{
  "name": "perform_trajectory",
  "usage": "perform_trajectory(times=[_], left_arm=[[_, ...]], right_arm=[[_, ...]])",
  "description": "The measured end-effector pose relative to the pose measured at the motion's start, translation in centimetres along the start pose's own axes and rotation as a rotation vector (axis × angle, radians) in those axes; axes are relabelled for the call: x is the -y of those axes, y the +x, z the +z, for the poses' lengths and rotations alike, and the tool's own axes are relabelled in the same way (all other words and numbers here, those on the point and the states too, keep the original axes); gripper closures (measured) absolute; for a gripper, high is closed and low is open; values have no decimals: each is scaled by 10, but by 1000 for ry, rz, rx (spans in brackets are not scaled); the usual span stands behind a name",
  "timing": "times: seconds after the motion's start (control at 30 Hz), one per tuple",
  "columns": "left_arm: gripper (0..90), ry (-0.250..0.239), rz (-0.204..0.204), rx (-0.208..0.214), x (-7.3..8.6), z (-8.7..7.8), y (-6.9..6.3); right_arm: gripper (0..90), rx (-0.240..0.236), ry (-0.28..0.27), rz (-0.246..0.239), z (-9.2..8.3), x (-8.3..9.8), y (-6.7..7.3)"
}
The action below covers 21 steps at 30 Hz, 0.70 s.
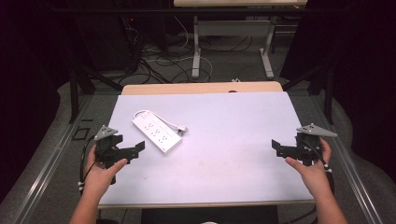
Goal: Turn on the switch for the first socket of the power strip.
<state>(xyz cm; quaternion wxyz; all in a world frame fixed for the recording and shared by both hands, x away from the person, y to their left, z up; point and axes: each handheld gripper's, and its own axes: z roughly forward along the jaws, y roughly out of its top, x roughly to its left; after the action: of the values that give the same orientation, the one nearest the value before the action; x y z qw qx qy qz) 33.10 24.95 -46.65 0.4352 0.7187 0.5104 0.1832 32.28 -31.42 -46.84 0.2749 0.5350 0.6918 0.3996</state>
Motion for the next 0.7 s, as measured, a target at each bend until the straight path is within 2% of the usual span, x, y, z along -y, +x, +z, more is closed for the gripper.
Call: perform_trajectory(times=[0.1, 0.13, 0.27, 0.37, 0.6, 0.7], left_arm=[[74, -1, -3, -1, -5, -1, 1], [82, -6, -5, -4, -7, -1, 1], [130, -11, -2, -13, -14, 2, 1], [158, -1, 6, -20, -20, 3, -1], [169, 14, 42, -34, -35, 6, -5], [199, 18, 59, -42, -39, 9, -6]], right_arm=[[0, -5, 0, 6, 1, 1, 2], [0, -7, 15, -8, 1, 0, 1], [0, -21, 13, -1, 1, 1, 1], [0, -14, 4, 6, 0, 0, 2], [0, -16, -2, 1, -1, 0, 1], [0, -12, -3, -6, -1, 0, 2]])
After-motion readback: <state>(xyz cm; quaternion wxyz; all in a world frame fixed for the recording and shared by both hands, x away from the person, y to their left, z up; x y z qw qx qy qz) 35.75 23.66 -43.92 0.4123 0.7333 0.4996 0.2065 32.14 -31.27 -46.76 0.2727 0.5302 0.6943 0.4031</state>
